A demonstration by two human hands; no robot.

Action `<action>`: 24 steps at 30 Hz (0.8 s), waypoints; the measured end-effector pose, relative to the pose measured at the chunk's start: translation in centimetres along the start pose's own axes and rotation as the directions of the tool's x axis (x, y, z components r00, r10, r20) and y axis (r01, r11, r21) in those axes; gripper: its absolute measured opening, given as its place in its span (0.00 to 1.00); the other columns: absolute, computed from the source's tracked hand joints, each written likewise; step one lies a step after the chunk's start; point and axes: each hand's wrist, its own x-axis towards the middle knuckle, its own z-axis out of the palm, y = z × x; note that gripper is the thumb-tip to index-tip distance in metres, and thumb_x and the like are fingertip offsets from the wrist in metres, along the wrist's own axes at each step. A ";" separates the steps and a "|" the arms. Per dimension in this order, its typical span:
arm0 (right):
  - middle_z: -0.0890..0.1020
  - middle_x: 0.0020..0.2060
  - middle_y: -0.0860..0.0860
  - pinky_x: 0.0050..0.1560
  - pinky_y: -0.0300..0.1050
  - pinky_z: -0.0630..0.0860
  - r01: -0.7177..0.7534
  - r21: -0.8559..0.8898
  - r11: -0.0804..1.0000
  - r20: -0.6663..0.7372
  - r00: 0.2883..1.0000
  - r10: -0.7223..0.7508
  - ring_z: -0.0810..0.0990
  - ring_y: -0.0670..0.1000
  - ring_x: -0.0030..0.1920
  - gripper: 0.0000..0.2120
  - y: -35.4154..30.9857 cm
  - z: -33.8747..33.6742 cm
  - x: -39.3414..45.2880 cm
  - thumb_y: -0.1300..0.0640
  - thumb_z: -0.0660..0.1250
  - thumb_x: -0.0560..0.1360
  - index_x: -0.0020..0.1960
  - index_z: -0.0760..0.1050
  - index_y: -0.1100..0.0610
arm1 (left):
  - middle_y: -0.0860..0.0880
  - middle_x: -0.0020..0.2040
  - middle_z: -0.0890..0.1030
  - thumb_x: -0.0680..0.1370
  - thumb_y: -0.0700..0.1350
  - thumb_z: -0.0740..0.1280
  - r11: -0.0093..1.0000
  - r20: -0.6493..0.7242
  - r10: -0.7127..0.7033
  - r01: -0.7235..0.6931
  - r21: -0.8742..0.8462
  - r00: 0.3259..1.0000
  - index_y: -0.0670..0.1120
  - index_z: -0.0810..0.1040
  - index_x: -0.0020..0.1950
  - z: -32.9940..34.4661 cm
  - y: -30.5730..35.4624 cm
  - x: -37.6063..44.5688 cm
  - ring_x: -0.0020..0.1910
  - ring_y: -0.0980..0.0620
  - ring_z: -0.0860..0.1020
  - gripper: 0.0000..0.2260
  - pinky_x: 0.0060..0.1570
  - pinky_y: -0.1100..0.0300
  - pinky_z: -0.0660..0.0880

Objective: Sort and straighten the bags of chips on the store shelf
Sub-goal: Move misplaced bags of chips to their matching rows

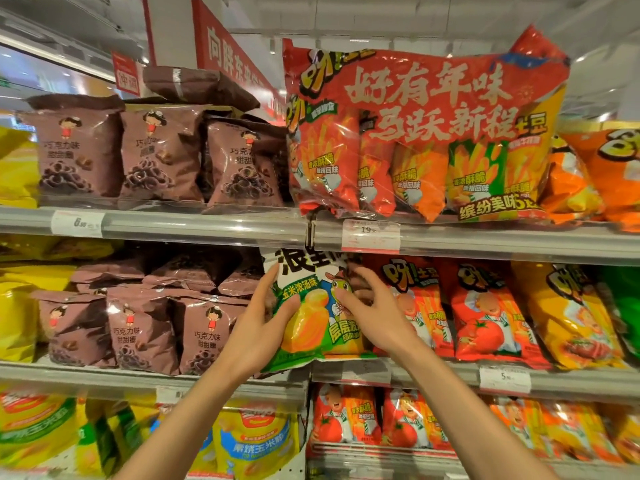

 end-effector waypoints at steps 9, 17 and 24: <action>0.60 0.76 0.36 0.76 0.49 0.60 0.001 0.028 1.000 -0.034 0.999 0.000 0.58 0.37 0.75 0.30 2.5 -1.8 -5.6 0.41 0.63 0.79 0.76 0.54 0.35 | 0.56 0.72 0.72 0.79 0.56 0.67 0.958 0.151 0.002 0.041 -0.284 0.989 0.72 0.60 0.73 3.8 -0.6 -3.1 0.68 0.56 0.75 0.27 0.65 0.53 0.75; 0.65 0.72 0.32 0.69 0.34 0.66 -0.048 0.037 0.998 -0.162 0.985 0.054 0.62 0.26 0.67 0.29 4.3 -8.3 -11.4 0.45 0.64 0.79 0.76 0.56 0.36 | 0.59 0.75 0.68 0.75 0.60 0.67 0.951 0.271 0.046 0.041 -0.307 0.962 0.73 0.60 0.73 10.9 1.5 -5.3 0.72 0.55 0.71 0.29 0.71 0.47 0.69; 0.67 0.73 0.36 0.72 0.46 0.66 -0.061 0.021 0.998 -0.303 0.951 0.065 0.63 0.35 0.72 0.29 7.3 -19.5 -16.9 0.41 0.65 0.78 0.75 0.58 0.33 | 0.52 0.68 0.76 0.81 0.46 0.65 0.937 0.372 0.120 0.019 -0.349 0.920 0.69 0.62 0.73 21.6 7.7 -8.2 0.61 0.56 0.80 0.26 0.61 0.53 0.78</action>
